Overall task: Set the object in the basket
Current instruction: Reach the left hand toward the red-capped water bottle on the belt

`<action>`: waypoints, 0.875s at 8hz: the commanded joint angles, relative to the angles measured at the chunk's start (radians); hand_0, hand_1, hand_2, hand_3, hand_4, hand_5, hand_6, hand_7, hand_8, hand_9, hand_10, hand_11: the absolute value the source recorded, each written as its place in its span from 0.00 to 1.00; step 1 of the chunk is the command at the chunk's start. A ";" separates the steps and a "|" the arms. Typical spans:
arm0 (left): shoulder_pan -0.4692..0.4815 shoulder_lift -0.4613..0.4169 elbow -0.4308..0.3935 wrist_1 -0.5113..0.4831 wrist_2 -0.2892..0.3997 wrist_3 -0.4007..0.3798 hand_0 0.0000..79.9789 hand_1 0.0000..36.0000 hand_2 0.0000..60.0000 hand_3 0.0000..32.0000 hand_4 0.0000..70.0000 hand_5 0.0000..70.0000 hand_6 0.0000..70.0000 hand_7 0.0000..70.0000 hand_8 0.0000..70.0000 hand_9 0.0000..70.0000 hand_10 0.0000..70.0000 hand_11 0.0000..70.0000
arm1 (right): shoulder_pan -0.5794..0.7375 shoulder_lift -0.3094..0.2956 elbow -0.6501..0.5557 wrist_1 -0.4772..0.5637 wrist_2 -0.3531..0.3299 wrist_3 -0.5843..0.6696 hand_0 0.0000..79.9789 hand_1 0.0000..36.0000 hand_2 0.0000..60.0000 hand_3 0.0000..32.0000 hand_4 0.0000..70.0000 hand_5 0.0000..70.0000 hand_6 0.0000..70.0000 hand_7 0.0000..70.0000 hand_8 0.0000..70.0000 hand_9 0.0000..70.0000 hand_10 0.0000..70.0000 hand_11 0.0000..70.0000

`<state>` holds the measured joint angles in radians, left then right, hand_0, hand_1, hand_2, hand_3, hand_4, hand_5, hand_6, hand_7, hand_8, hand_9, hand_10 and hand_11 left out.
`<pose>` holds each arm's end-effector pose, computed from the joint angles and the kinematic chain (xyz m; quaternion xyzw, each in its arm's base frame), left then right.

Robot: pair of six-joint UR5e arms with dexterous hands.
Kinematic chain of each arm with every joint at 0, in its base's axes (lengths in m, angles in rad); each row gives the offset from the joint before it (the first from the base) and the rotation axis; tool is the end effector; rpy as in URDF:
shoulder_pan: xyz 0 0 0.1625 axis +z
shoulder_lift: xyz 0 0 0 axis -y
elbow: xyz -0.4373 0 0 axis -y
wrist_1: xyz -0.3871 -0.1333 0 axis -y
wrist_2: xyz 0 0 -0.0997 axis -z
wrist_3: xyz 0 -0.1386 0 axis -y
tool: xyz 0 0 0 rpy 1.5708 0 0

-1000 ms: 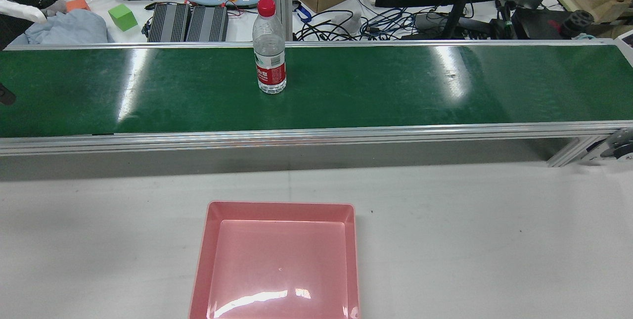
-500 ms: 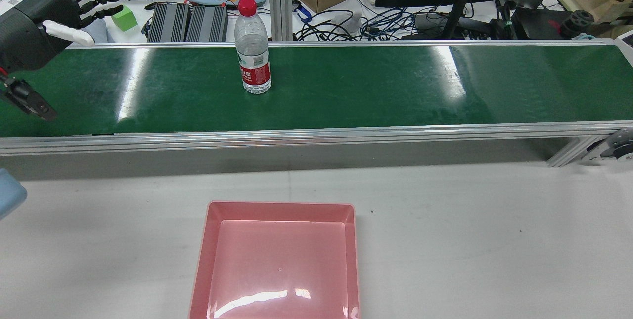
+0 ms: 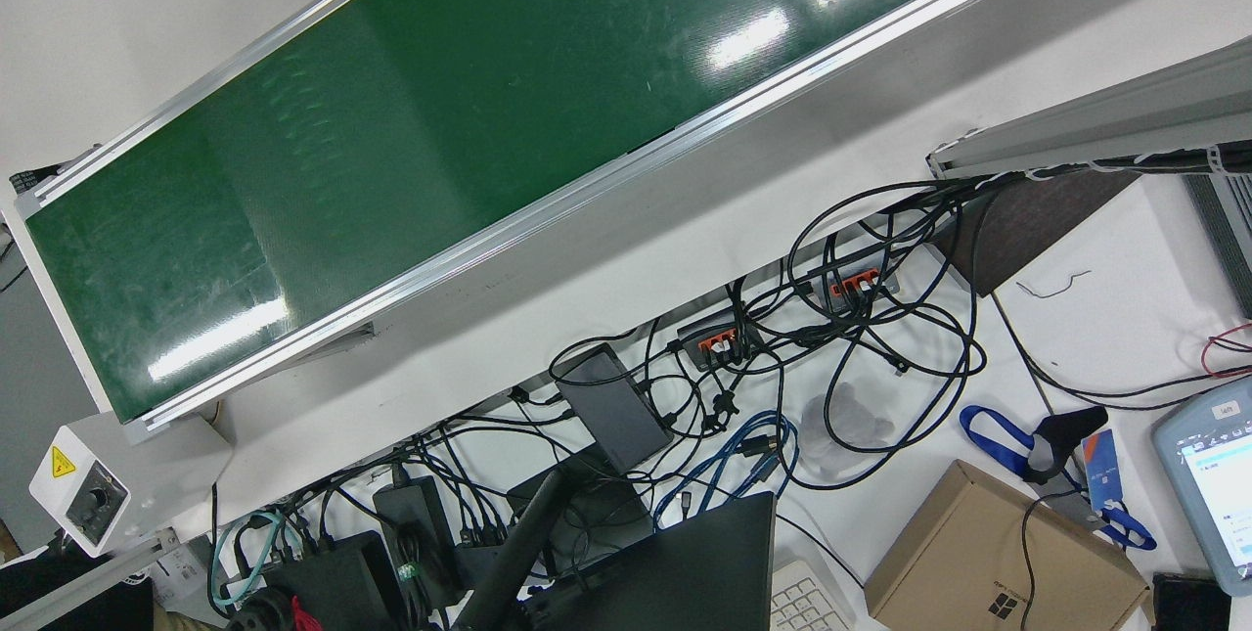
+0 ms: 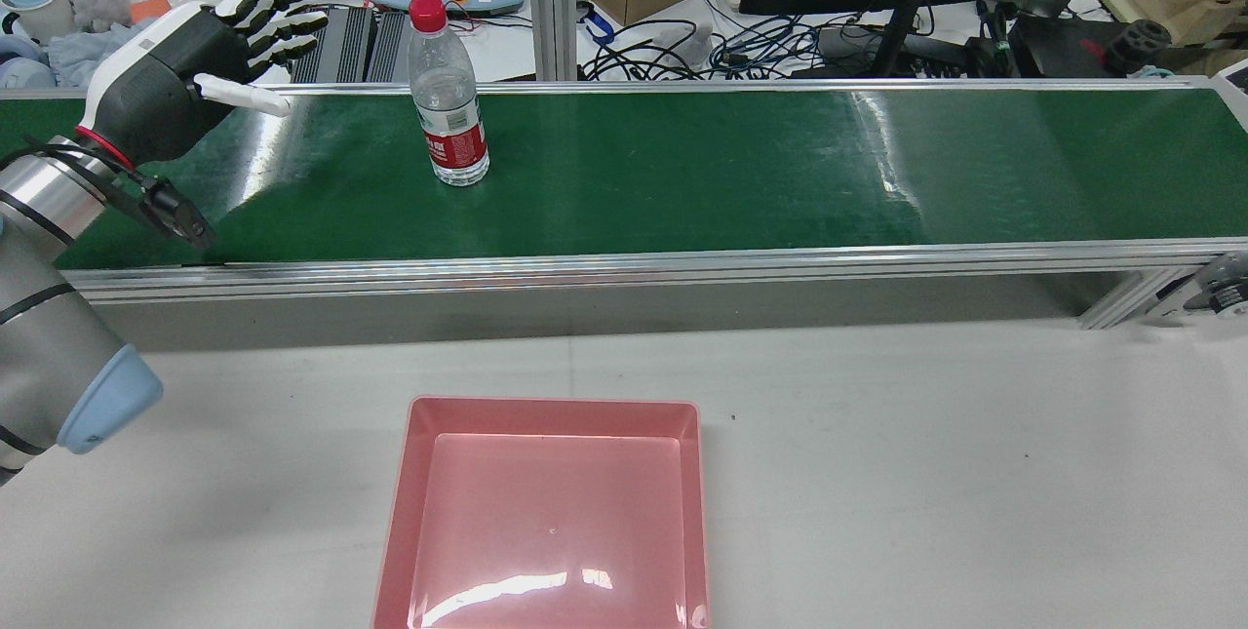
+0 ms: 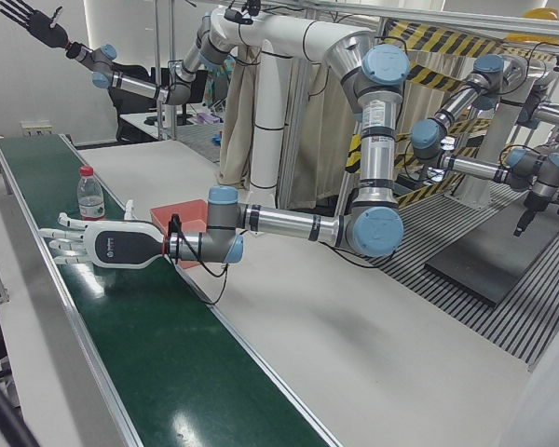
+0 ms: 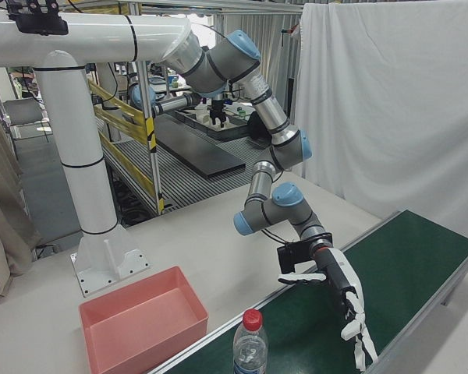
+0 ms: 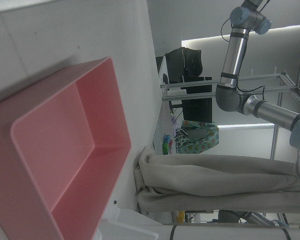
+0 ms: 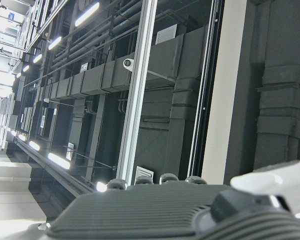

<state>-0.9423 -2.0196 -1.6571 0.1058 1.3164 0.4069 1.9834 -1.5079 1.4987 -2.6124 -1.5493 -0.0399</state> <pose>0.2674 -0.6539 0.3939 -0.0242 0.8372 -0.5185 0.1724 0.3592 -0.4807 0.6202 -0.1993 0.8418 -0.4911 0.1021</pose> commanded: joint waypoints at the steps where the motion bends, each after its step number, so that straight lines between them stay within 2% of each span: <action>1: 0.010 -0.027 0.002 0.008 0.004 0.003 0.64 0.31 0.00 0.26 0.09 0.53 0.10 0.08 0.21 0.22 0.11 0.17 | 0.000 0.000 0.000 0.000 0.000 0.000 0.00 0.00 0.00 0.00 0.00 0.00 0.00 0.00 0.00 0.00 0.00 0.00; 3: 0.054 -0.033 0.006 0.011 0.003 0.009 0.64 0.32 0.00 0.28 0.08 0.53 0.09 0.08 0.20 0.21 0.11 0.18 | 0.000 0.000 0.000 0.000 0.000 0.000 0.00 0.00 0.00 0.00 0.00 0.00 0.00 0.00 0.00 0.00 0.00 0.00; 7: 0.057 -0.044 0.003 0.014 0.003 0.016 0.64 0.33 0.00 0.28 0.09 0.54 0.09 0.08 0.20 0.21 0.11 0.18 | 0.000 0.000 0.000 0.000 0.000 0.000 0.00 0.00 0.00 0.00 0.00 0.00 0.00 0.00 0.00 0.00 0.00 0.00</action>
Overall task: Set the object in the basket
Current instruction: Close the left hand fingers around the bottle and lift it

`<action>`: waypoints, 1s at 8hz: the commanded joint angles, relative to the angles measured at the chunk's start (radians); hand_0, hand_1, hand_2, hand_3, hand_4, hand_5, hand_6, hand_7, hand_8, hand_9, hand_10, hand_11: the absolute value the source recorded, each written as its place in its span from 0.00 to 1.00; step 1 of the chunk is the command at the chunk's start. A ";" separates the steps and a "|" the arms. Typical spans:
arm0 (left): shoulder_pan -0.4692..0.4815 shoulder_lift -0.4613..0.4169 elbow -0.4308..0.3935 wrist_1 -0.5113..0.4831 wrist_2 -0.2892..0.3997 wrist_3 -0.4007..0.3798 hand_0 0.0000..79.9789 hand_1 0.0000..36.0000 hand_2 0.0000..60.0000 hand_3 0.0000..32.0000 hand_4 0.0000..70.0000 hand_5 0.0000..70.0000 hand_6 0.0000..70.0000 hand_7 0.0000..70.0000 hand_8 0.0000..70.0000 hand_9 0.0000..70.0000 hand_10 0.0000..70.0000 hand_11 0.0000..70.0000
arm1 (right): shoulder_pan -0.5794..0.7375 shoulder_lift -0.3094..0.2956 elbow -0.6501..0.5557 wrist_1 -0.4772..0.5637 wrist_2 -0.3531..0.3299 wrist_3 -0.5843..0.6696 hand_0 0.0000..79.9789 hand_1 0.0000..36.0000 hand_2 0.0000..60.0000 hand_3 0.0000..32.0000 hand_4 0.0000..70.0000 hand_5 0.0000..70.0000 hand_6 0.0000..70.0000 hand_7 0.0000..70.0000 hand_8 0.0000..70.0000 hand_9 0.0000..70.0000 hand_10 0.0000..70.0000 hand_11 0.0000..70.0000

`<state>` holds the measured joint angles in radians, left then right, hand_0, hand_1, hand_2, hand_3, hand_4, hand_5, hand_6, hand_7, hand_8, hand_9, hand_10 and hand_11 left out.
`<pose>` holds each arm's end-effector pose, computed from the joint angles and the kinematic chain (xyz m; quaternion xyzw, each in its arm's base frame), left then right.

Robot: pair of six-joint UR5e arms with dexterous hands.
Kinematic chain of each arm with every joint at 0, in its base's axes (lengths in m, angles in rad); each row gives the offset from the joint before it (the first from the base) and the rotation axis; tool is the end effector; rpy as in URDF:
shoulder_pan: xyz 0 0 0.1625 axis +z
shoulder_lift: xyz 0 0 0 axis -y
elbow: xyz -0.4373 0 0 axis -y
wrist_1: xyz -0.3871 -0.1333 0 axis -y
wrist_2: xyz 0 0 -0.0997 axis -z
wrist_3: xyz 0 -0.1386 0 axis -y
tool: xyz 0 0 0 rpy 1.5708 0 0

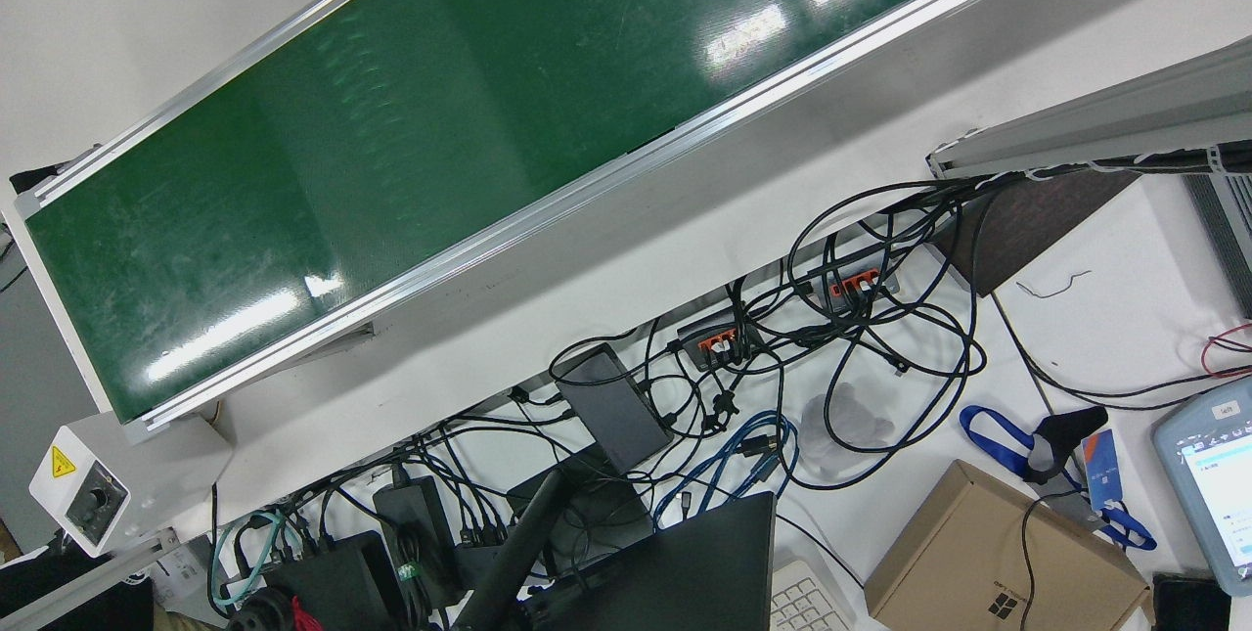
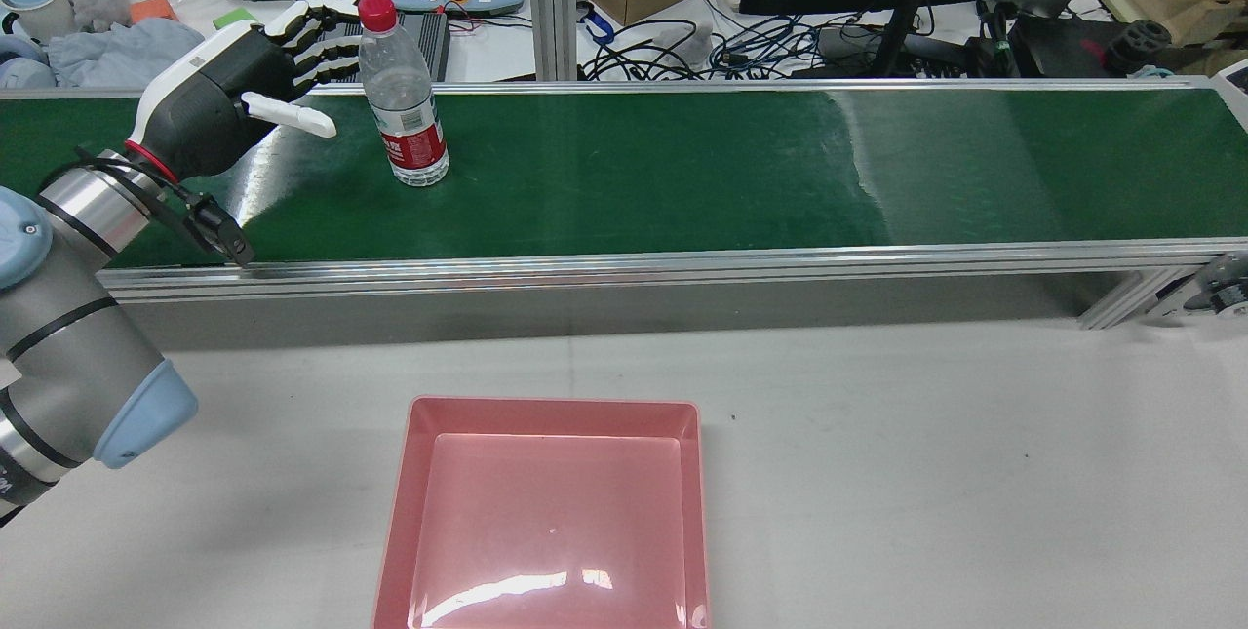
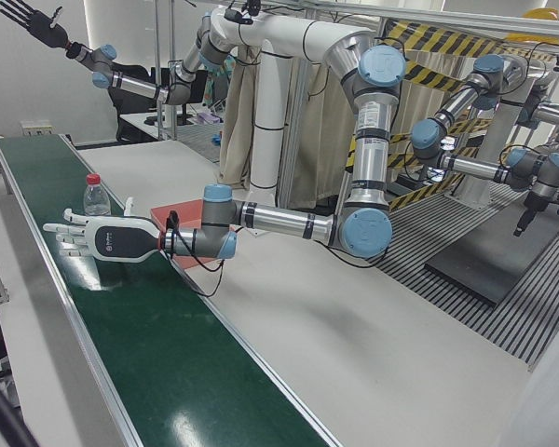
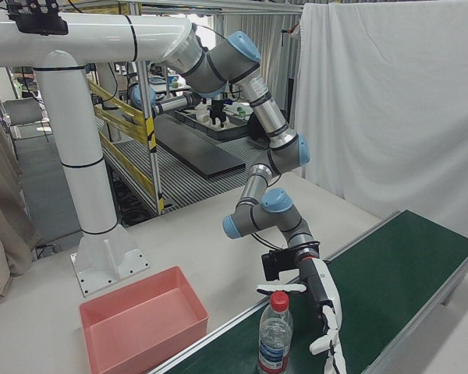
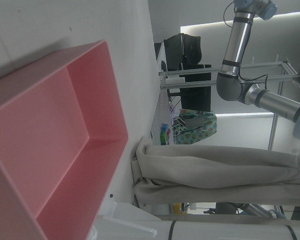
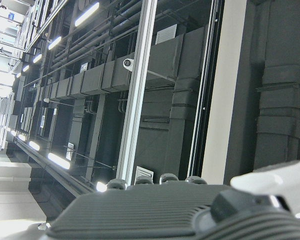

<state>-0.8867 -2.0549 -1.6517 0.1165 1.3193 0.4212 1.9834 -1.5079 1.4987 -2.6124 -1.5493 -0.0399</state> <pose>0.3090 -0.6444 0.3739 -0.0439 0.8415 -0.5051 0.1868 0.3592 -0.4807 0.6202 -0.1993 0.8418 -0.4911 0.1021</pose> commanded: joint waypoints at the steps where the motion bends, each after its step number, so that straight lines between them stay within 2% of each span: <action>1: 0.005 -0.017 0.000 0.011 0.000 0.002 0.64 0.33 0.00 0.27 0.10 0.54 0.09 0.08 0.21 0.22 0.11 0.18 | 0.000 0.000 0.000 0.000 0.000 0.000 0.00 0.00 0.00 0.00 0.00 0.00 0.00 0.00 0.00 0.00 0.00 0.00; 2: 0.005 -0.019 -0.002 0.011 0.000 0.002 0.64 0.33 0.00 0.29 0.05 0.53 0.07 0.07 0.17 0.20 0.10 0.17 | 0.000 0.000 0.000 0.000 0.000 0.000 0.00 0.00 0.00 0.00 0.00 0.00 0.00 0.00 0.00 0.00 0.00 0.00; 4: 0.018 -0.021 -0.003 0.011 0.000 -0.001 0.64 0.33 0.00 0.29 0.05 0.54 0.08 0.07 0.18 0.20 0.10 0.17 | 0.000 0.000 0.000 0.000 0.000 0.000 0.00 0.00 0.00 0.00 0.00 0.00 0.00 0.00 0.00 0.00 0.00 0.00; 5: 0.017 -0.031 -0.002 0.012 0.000 -0.001 0.64 0.33 0.00 0.22 0.05 0.60 0.09 0.10 0.21 0.25 0.14 0.22 | 0.000 0.000 0.000 0.000 0.000 0.000 0.00 0.00 0.00 0.00 0.00 0.00 0.00 0.00 0.00 0.00 0.00 0.00; 6: 0.015 -0.037 -0.002 0.031 -0.006 0.002 0.67 0.38 0.00 0.02 0.08 0.82 0.14 0.20 0.26 0.35 0.29 0.44 | 0.000 0.000 0.002 0.000 0.000 0.000 0.00 0.00 0.00 0.00 0.00 0.00 0.00 0.00 0.00 0.00 0.00 0.00; 7: 0.006 -0.045 -0.003 0.031 -0.005 0.019 0.81 0.73 0.46 0.00 0.18 1.00 0.42 0.92 0.72 1.00 0.88 1.00 | 0.000 0.000 0.002 0.000 0.000 0.000 0.00 0.00 0.00 0.00 0.00 0.00 0.00 0.00 0.00 0.00 0.00 0.00; 8: 0.005 -0.050 -0.006 0.031 -0.003 0.025 1.00 0.95 1.00 0.00 0.49 1.00 1.00 1.00 1.00 1.00 1.00 1.00 | 0.000 0.000 0.003 0.000 0.000 0.000 0.00 0.00 0.00 0.00 0.00 0.00 0.00 0.00 0.00 0.00 0.00 0.00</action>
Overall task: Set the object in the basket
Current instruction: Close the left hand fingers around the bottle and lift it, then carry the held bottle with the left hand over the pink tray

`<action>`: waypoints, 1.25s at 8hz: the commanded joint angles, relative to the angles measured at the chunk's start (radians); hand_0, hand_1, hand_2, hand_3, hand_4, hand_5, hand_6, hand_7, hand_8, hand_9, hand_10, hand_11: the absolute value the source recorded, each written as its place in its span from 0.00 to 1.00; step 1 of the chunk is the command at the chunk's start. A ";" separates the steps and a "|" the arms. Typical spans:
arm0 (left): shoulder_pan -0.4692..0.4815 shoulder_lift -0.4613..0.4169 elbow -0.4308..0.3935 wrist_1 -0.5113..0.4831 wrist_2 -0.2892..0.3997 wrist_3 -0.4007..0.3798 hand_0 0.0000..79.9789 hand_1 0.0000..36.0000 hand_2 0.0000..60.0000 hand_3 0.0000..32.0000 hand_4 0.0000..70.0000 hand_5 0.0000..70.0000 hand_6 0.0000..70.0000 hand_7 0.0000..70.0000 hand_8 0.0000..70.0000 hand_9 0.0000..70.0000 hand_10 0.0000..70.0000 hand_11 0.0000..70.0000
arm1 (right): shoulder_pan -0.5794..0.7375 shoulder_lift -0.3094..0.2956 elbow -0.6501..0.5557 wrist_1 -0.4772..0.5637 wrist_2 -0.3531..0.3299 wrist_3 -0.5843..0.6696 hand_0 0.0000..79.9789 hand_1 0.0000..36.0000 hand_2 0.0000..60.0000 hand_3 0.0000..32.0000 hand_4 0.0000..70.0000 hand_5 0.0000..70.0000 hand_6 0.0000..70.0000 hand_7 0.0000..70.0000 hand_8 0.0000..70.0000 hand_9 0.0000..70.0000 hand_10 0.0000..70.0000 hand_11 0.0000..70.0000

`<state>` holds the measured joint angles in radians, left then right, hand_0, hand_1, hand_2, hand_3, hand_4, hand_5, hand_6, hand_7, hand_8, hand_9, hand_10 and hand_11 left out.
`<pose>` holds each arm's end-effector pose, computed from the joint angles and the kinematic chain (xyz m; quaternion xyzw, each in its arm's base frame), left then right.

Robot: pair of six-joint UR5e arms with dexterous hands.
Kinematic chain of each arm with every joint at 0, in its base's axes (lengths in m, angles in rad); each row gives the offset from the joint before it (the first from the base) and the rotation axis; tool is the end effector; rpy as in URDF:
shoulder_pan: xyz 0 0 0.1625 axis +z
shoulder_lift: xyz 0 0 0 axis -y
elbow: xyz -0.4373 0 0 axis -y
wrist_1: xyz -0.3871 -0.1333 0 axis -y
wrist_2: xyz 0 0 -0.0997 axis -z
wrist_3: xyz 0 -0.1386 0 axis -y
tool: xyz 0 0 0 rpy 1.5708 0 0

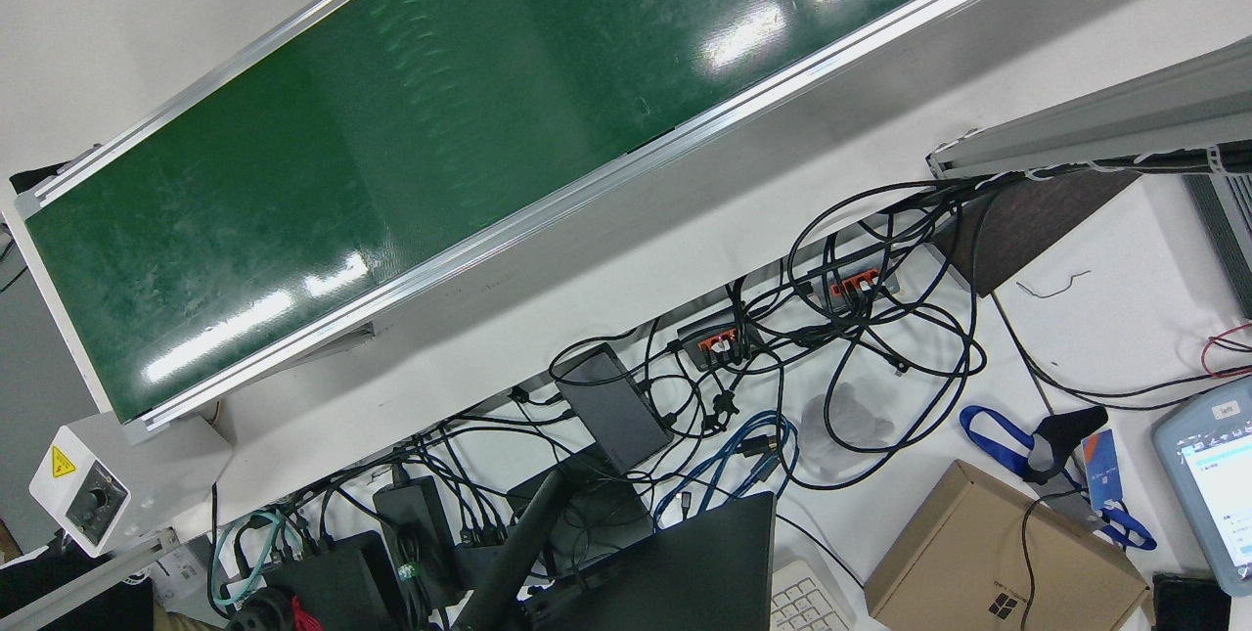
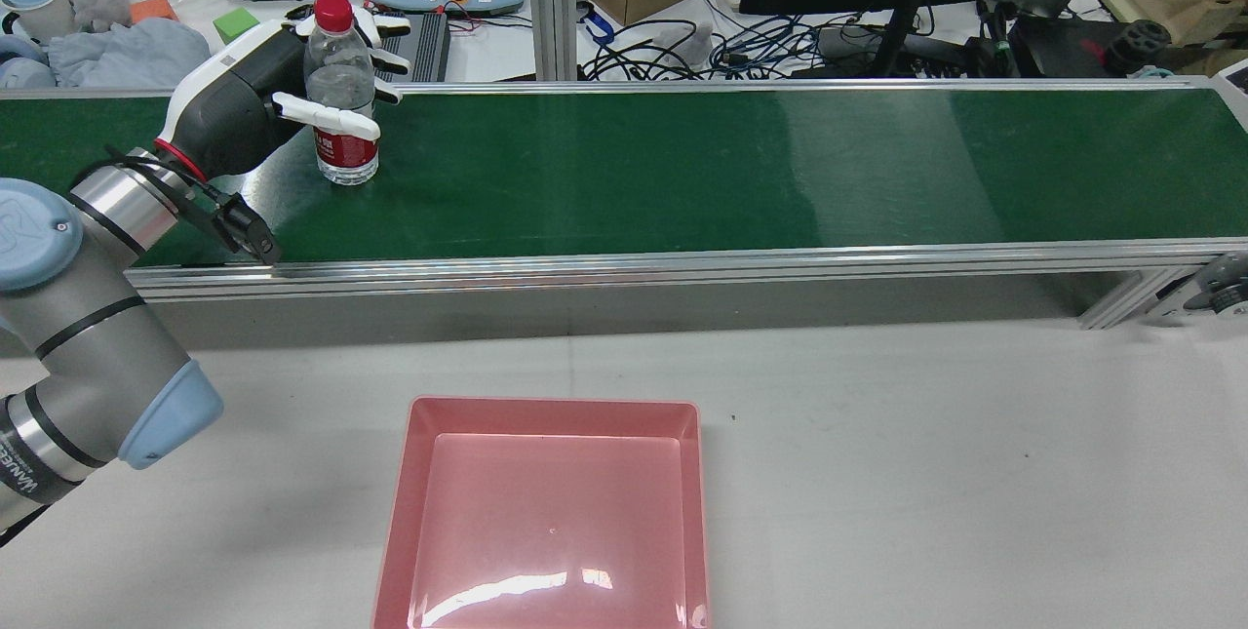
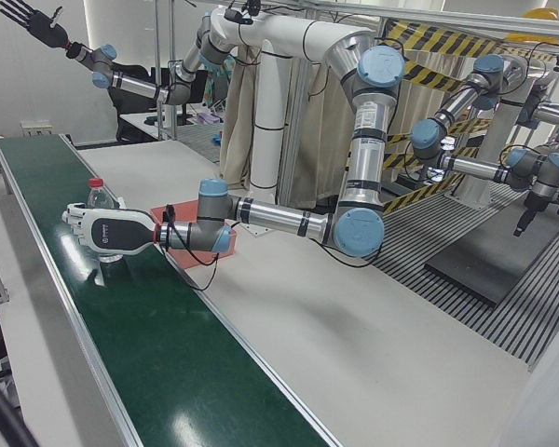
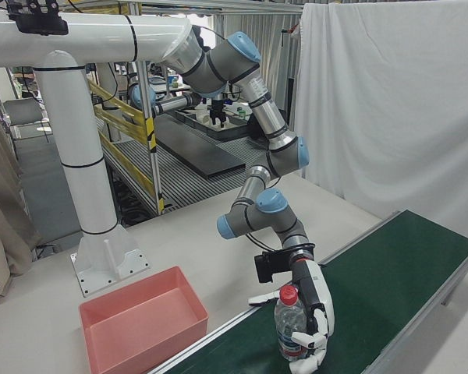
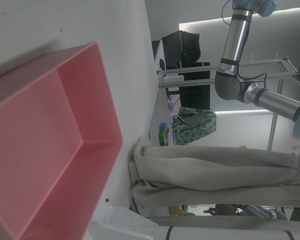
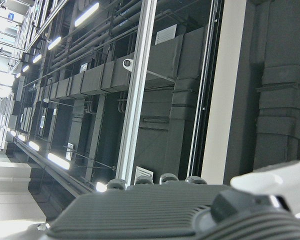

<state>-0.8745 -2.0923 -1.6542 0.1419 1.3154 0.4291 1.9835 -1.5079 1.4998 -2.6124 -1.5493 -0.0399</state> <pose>0.3203 -0.6456 0.3508 -0.0460 0.8450 -0.4991 0.1867 0.3592 -0.4807 0.6196 -0.1994 0.8421 -0.4907 0.1020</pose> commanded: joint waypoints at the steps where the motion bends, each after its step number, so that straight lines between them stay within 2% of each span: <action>1: -0.006 -0.018 -0.009 0.011 0.002 0.025 1.00 1.00 1.00 0.00 0.51 1.00 1.00 1.00 1.00 1.00 1.00 1.00 | 0.000 0.000 0.002 0.000 0.000 0.000 0.00 0.00 0.00 0.00 0.00 0.00 0.00 0.00 0.00 0.00 0.00 0.00; 2: -0.011 -0.046 -0.033 0.065 0.008 0.028 1.00 1.00 1.00 0.00 0.62 1.00 1.00 1.00 1.00 1.00 1.00 1.00 | 0.000 0.000 0.002 0.000 0.000 0.000 0.00 0.00 0.00 0.00 0.00 0.00 0.00 0.00 0.00 0.00 0.00 0.00; 3: -0.008 -0.045 -0.118 0.135 0.008 0.031 1.00 1.00 1.00 0.00 0.62 1.00 1.00 1.00 1.00 1.00 1.00 1.00 | 0.000 0.000 0.002 0.000 0.000 0.000 0.00 0.00 0.00 0.00 0.00 0.00 0.00 0.00 0.00 0.00 0.00 0.00; 4: 0.002 -0.041 -0.198 0.184 0.008 0.033 1.00 0.96 0.80 0.00 0.54 1.00 1.00 1.00 1.00 1.00 1.00 1.00 | 0.000 0.000 0.000 0.000 0.000 0.000 0.00 0.00 0.00 0.00 0.00 0.00 0.00 0.00 0.00 0.00 0.00 0.00; 5: 0.012 -0.034 -0.267 0.232 0.010 0.051 1.00 0.91 0.71 0.00 0.52 1.00 1.00 1.00 1.00 1.00 1.00 1.00 | 0.000 0.000 0.002 0.000 0.000 0.000 0.00 0.00 0.00 0.00 0.00 0.00 0.00 0.00 0.00 0.00 0.00 0.00; 6: 0.053 -0.026 -0.377 0.331 0.008 0.113 1.00 0.85 0.61 0.00 0.47 1.00 1.00 1.00 1.00 1.00 1.00 1.00 | 0.000 0.000 0.000 0.000 0.000 0.000 0.00 0.00 0.00 0.00 0.00 0.00 0.00 0.00 0.00 0.00 0.00 0.00; 7: 0.112 0.000 -0.489 0.422 0.007 0.172 1.00 0.80 0.47 0.00 0.37 1.00 1.00 1.00 1.00 1.00 1.00 1.00 | 0.000 0.000 0.000 0.000 0.000 0.000 0.00 0.00 0.00 0.00 0.00 0.00 0.00 0.00 0.00 0.00 0.00 0.00; 9: 0.198 0.021 -0.538 0.436 -0.001 0.188 1.00 0.73 0.37 0.00 0.36 1.00 1.00 1.00 1.00 1.00 1.00 1.00 | 0.000 0.000 0.000 0.000 0.000 0.000 0.00 0.00 0.00 0.00 0.00 0.00 0.00 0.00 0.00 0.00 0.00 0.00; 10: 0.244 0.023 -0.538 0.415 -0.002 0.186 1.00 0.72 0.31 0.00 0.31 1.00 1.00 1.00 1.00 1.00 1.00 1.00 | 0.000 0.000 0.000 0.000 0.000 0.000 0.00 0.00 0.00 0.00 0.00 0.00 0.00 0.00 0.00 0.00 0.00 0.00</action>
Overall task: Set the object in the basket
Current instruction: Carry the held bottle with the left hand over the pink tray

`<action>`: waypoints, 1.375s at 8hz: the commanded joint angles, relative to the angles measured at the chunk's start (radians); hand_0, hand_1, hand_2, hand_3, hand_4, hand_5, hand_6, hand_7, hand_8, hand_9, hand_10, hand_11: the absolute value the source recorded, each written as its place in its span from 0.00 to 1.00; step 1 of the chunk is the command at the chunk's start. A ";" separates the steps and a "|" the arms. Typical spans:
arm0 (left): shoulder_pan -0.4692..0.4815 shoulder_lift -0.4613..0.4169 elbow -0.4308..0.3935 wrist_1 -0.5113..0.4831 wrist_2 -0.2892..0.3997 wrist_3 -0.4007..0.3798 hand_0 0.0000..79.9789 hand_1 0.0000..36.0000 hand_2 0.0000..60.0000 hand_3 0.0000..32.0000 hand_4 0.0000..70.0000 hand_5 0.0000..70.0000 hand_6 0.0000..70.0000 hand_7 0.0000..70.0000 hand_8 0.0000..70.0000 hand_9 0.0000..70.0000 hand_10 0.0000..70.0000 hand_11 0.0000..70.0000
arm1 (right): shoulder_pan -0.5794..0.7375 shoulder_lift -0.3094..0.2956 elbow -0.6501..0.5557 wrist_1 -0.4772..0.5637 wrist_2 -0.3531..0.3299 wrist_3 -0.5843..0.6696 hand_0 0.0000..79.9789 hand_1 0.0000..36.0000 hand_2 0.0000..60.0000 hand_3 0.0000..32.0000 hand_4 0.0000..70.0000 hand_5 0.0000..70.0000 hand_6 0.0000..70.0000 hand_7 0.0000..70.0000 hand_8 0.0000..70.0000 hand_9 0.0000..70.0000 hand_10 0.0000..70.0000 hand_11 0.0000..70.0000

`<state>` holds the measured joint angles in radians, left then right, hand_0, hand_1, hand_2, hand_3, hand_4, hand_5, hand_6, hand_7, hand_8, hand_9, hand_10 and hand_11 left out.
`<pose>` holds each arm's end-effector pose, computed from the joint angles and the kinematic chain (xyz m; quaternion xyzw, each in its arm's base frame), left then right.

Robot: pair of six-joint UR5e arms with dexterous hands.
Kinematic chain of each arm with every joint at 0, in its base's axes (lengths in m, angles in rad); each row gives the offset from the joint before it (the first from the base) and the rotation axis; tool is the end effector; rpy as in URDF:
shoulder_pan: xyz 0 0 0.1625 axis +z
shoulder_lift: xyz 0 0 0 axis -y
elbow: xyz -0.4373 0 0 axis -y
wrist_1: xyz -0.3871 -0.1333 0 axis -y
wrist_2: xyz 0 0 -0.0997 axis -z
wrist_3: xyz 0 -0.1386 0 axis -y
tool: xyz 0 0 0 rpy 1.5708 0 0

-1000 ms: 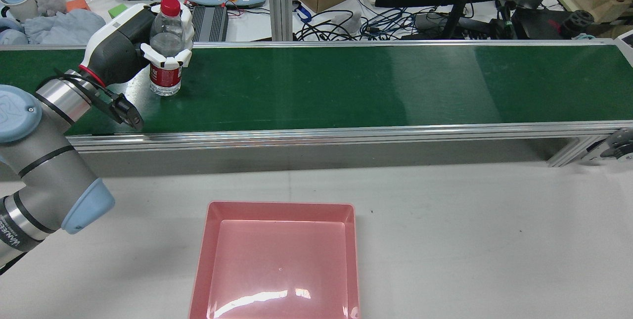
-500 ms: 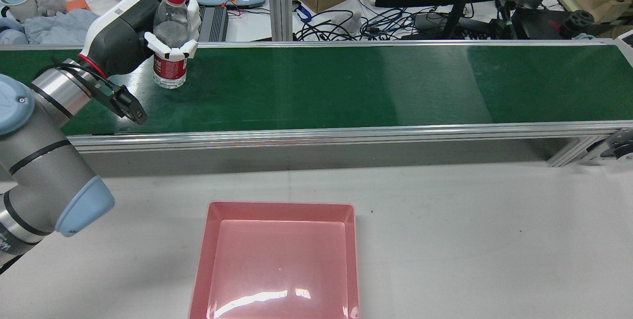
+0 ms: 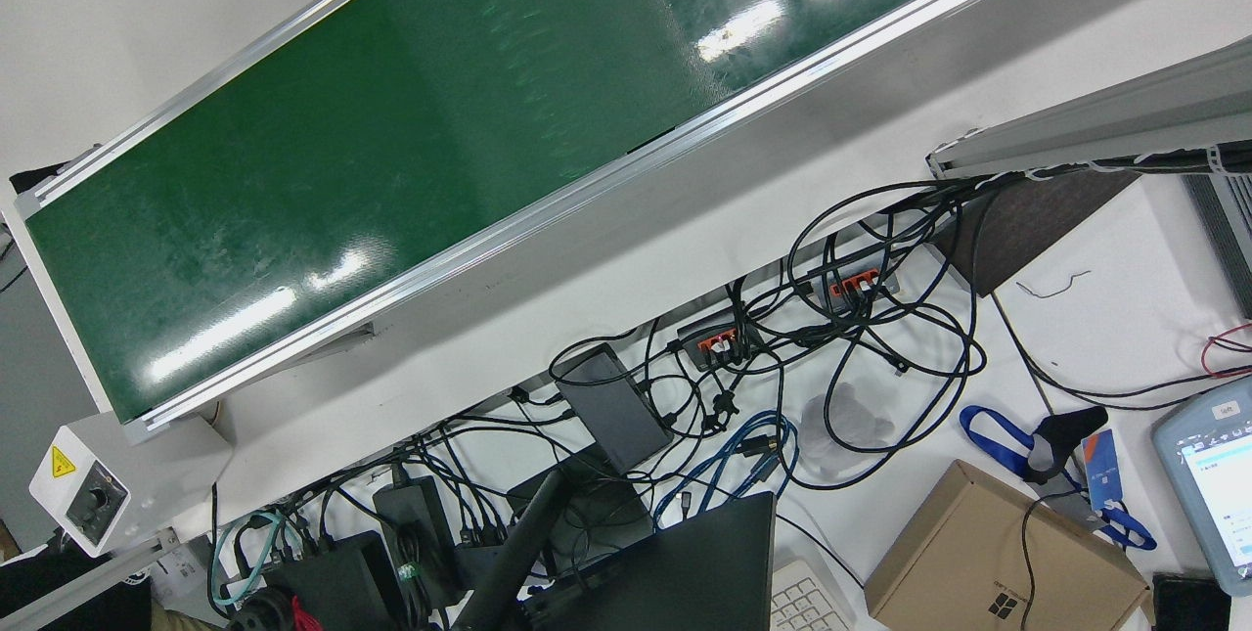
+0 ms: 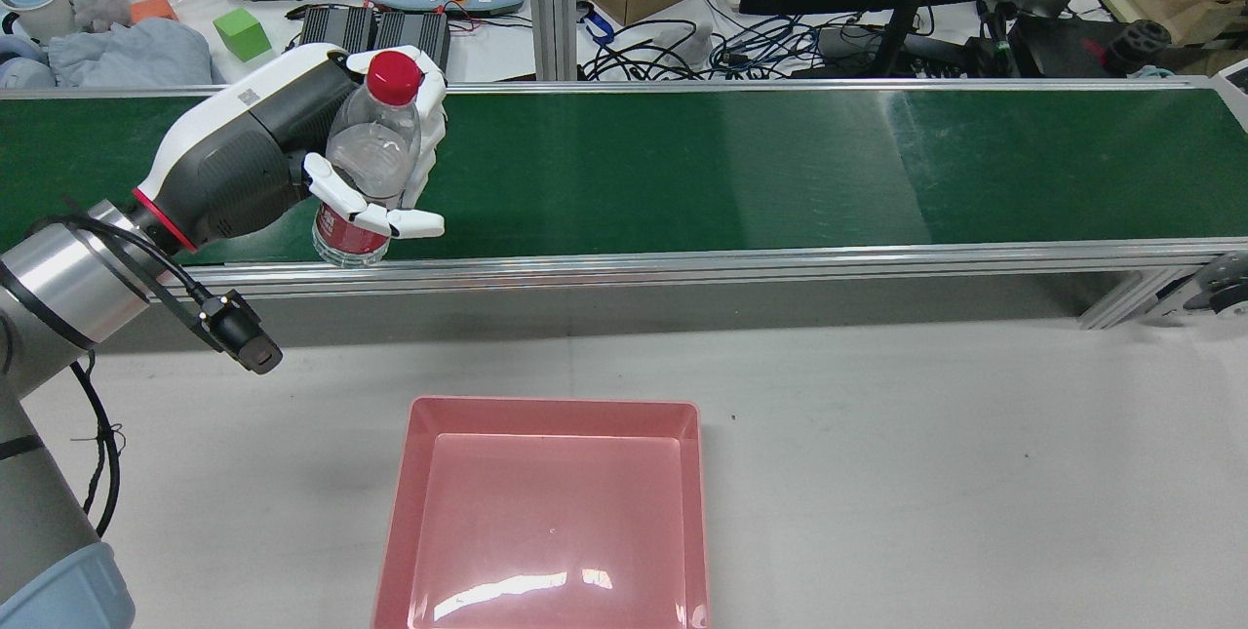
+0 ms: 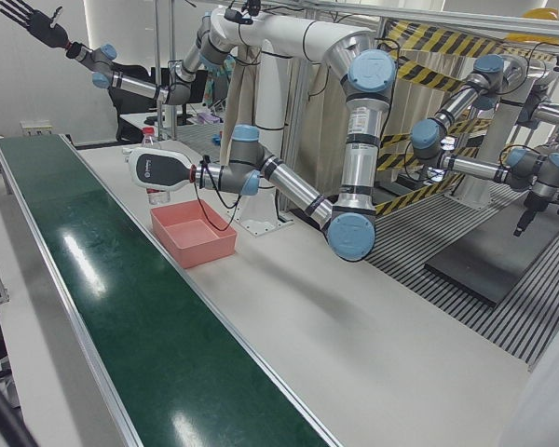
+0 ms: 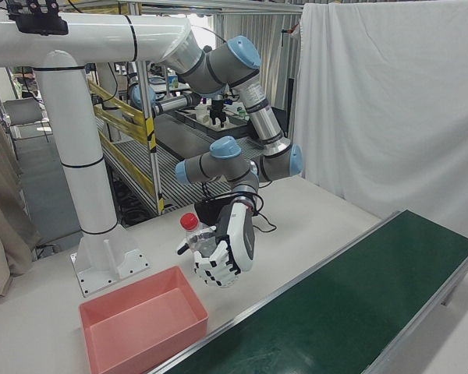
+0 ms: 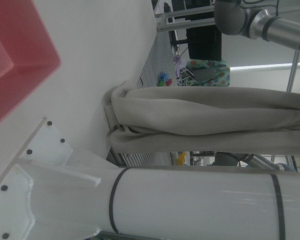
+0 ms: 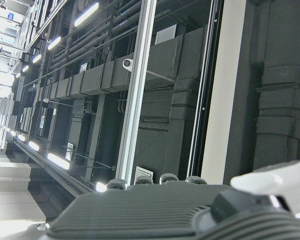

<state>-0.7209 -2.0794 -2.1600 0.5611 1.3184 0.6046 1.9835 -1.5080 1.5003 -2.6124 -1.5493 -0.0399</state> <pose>0.3065 -0.4929 0.2169 -0.0438 0.8635 -0.4391 0.2443 0.3592 -0.4806 0.6193 -0.1994 0.8422 -0.4905 0.1020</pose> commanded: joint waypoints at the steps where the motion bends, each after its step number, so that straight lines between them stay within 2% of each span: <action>1: 0.130 0.010 -0.032 -0.065 -0.010 0.008 1.00 0.66 0.14 0.00 0.22 1.00 0.98 1.00 1.00 1.00 1.00 1.00 | 0.000 0.000 0.000 0.000 0.000 0.000 0.00 0.00 0.00 0.00 0.00 0.00 0.00 0.00 0.00 0.00 0.00 0.00; 2: 0.179 0.007 -0.047 -0.117 -0.049 0.006 1.00 0.53 0.00 0.00 0.19 1.00 0.94 1.00 1.00 1.00 1.00 1.00 | 0.000 0.000 0.000 -0.002 0.000 0.000 0.00 0.00 0.00 0.00 0.00 0.00 0.00 0.00 0.00 0.00 0.00 0.00; 3: 0.216 0.022 -0.096 -0.153 -0.118 0.006 1.00 0.50 0.00 0.00 0.18 1.00 0.93 1.00 1.00 1.00 1.00 1.00 | 0.000 0.000 0.001 0.000 0.000 0.000 0.00 0.00 0.00 0.00 0.00 0.00 0.00 0.00 0.00 0.00 0.00 0.00; 4: 0.231 0.121 -0.151 -0.218 -0.180 0.001 1.00 0.49 0.00 0.00 0.17 1.00 0.92 1.00 1.00 1.00 1.00 1.00 | 0.000 0.000 0.001 0.000 0.000 0.000 0.00 0.00 0.00 0.00 0.00 0.00 0.00 0.00 0.00 0.00 0.00 0.00; 5: 0.248 0.148 -0.184 -0.219 -0.191 0.003 1.00 0.43 0.00 0.00 0.19 1.00 0.92 1.00 1.00 1.00 1.00 1.00 | 0.000 0.000 0.001 0.000 0.000 0.000 0.00 0.00 0.00 0.00 0.00 0.00 0.00 0.00 0.00 0.00 0.00 0.00; 7: 0.253 0.124 -0.231 -0.099 -0.191 0.007 1.00 0.43 0.00 0.00 0.22 1.00 0.93 1.00 1.00 1.00 1.00 1.00 | 0.000 -0.001 0.003 0.000 0.000 0.000 0.00 0.00 0.00 0.00 0.00 0.00 0.00 0.00 0.00 0.00 0.00 0.00; 8: 0.252 0.116 -0.233 -0.066 -0.186 0.006 1.00 0.42 0.00 0.00 0.29 1.00 0.94 1.00 1.00 1.00 1.00 1.00 | 0.001 -0.001 0.003 0.000 0.000 0.000 0.00 0.00 0.00 0.00 0.00 0.00 0.00 0.00 0.00 0.00 0.00 0.00; 9: 0.250 0.127 -0.248 -0.052 -0.186 0.006 0.99 0.34 0.00 0.00 0.32 1.00 0.94 1.00 1.00 1.00 1.00 1.00 | 0.001 -0.001 0.001 0.000 0.000 0.000 0.00 0.00 0.00 0.00 0.00 0.00 0.00 0.00 0.00 0.00 0.00 0.00; 10: 0.252 0.122 -0.268 -0.003 -0.186 0.009 0.78 0.06 0.00 0.00 0.25 1.00 0.87 1.00 1.00 1.00 1.00 1.00 | 0.000 -0.001 0.000 0.000 0.000 0.000 0.00 0.00 0.00 0.00 0.00 0.00 0.00 0.00 0.00 0.00 0.00 0.00; 11: 0.253 0.122 -0.271 0.020 -0.188 0.011 0.68 0.00 0.00 0.00 0.21 1.00 0.82 1.00 1.00 1.00 1.00 1.00 | 0.000 -0.001 0.000 0.000 0.000 0.000 0.00 0.00 0.00 0.00 0.00 0.00 0.00 0.00 0.00 0.00 0.00 0.00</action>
<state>-0.4701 -1.9564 -2.4102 0.5181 1.1317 0.6118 1.9843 -1.5093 1.5016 -2.6124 -1.5493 -0.0399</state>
